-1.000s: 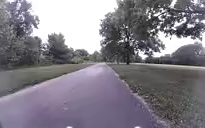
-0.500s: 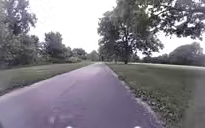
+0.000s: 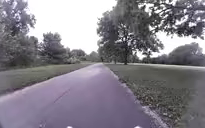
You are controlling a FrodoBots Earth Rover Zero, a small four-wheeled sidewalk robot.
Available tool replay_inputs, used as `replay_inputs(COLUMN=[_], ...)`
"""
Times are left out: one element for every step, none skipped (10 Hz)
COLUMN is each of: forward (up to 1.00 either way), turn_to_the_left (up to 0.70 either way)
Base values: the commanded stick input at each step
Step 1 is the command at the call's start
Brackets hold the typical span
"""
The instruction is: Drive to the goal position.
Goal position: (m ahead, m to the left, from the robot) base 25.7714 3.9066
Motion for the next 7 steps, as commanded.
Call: replay_inputs(forward=[0.68,0.68,0.68,0.68,0.68,0.68,0.68], turn_to_the_left=[0.0,0.0,0.0,0.0,0.0,0.0,0.0])
